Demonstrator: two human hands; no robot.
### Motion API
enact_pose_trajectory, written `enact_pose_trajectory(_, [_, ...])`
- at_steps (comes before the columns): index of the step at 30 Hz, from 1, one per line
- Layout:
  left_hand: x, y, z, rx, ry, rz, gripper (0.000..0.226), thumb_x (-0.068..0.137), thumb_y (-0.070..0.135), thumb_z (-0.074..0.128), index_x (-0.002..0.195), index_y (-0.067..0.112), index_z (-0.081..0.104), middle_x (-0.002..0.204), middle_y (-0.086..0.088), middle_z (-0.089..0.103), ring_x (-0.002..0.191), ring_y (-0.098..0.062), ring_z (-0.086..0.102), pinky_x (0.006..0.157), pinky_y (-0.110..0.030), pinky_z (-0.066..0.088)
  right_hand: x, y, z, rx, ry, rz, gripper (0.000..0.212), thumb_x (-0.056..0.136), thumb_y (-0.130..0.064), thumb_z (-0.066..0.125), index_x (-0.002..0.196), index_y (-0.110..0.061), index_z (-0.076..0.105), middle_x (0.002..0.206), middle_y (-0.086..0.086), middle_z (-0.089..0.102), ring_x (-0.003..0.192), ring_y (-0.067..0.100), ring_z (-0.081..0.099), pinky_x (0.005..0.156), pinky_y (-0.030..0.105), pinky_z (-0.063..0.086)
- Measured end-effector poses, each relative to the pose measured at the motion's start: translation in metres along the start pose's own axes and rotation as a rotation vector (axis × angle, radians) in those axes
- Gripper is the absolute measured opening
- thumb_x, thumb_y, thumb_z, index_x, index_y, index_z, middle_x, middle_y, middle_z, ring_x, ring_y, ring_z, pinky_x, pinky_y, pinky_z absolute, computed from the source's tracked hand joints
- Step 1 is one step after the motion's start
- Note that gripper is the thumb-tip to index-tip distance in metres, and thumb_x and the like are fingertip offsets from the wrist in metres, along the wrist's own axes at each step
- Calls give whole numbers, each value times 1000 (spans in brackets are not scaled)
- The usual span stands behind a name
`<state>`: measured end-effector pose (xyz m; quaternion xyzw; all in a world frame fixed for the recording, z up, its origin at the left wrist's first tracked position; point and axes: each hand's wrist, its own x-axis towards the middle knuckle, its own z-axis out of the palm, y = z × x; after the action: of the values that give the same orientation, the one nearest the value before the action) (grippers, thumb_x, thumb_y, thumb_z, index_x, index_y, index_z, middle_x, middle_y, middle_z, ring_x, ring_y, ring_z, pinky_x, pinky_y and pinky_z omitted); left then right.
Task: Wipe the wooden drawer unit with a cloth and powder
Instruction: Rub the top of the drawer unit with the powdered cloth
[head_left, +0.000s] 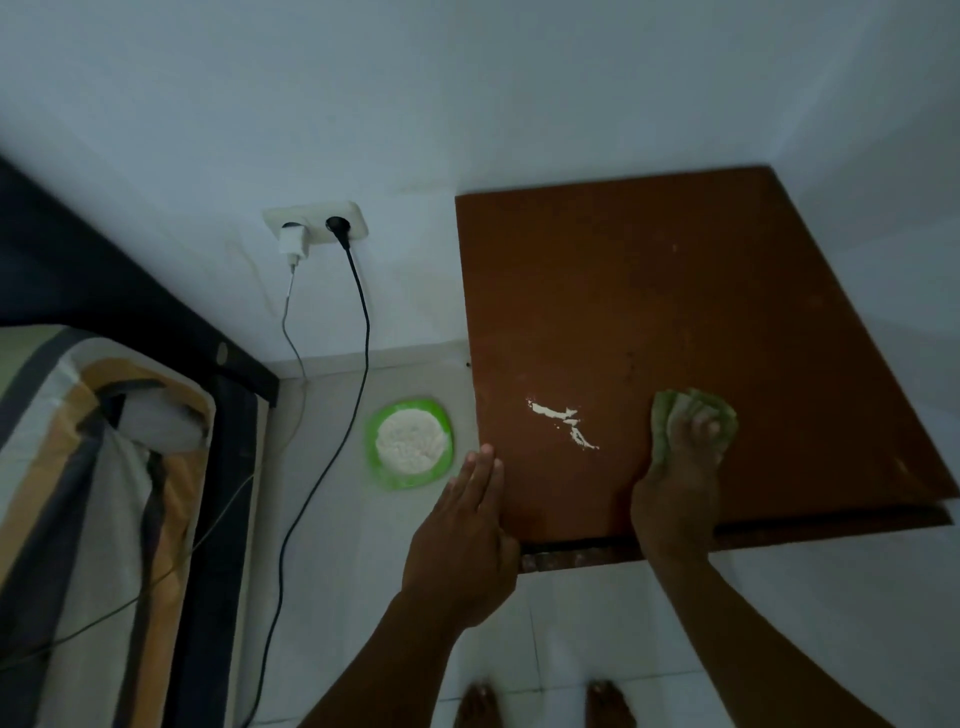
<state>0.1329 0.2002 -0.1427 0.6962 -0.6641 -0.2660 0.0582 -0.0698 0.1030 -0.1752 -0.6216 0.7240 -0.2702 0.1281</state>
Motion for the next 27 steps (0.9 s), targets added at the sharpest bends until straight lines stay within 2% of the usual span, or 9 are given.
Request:
enact_pose_trajectory(2, [0,-4,-4,19,-18,31,86,79,48,3,158,16,1,164,3,-15,150,-11,-14,124,-32,10,-16,-37,28,-20,-51,-47,68,81,12,51,147,-3,39,153,22,38,147,38,25,119,54,23])
enact_pose_trajectory(5, [-3,-13,-6,13,-49,82,86,78,46,9,158,18,-4,165,1,-13,151,-14,-13,124,-34,13,-20,-103,66,146,-215,-175,49,91,-9,48,140,-6,50,149,18,45,143,34,36,117,53,30])
enact_pose_trajectory(7, [-6,-19,-7,9,-60,123,86,77,42,13,158,18,-5,166,-1,-9,152,-17,-9,124,-35,15,-3,-138,71,347,-386,-214,45,91,-6,46,135,-7,56,145,15,50,140,31,41,118,38,30])
enact_pose_trajectory(9, [-8,-22,-7,47,-81,143,85,79,43,12,157,14,-4,166,-4,-12,152,-18,-11,124,-37,11,19,-151,63,378,-409,-153,44,93,1,50,134,-13,58,144,8,53,139,24,44,114,21,26])
enact_pose_trajectory(14, [4,-26,-3,54,-52,164,80,85,44,12,158,12,1,166,-4,-11,152,-17,-11,124,-38,10,54,-90,25,237,-95,6,45,98,-1,47,139,-16,54,149,7,48,142,22,40,117,24,28])
enact_pose_trajectory(16, [11,-25,-6,58,-63,169,84,82,47,6,158,12,-2,165,-4,-13,152,-17,-12,124,-38,9,49,-63,24,104,-83,29,48,99,-3,44,146,-15,45,154,10,41,145,27,33,120,38,29])
enact_pose_trajectory(18, [19,-24,-8,58,-59,174,85,80,47,3,158,12,0,165,-4,-11,152,-17,-10,124,-38,9,33,-54,35,-41,-100,-110,58,92,5,48,148,-6,38,155,16,36,148,30,27,120,49,26])
enact_pose_trajectory(23, [23,-28,-4,77,-34,171,79,84,39,16,158,13,5,166,-3,-7,152,-15,-8,124,-35,10,21,-80,49,208,-256,-362,46,90,11,53,132,-6,59,145,11,52,140,22,42,117,41,34])
enact_pose_trajectory(27, [26,-27,-8,98,-40,183,80,84,41,12,158,13,4,166,-4,-7,152,-17,-7,124,-37,10,61,-33,12,184,-112,-130,52,92,9,52,137,-15,55,146,7,52,137,26,46,115,43,37])
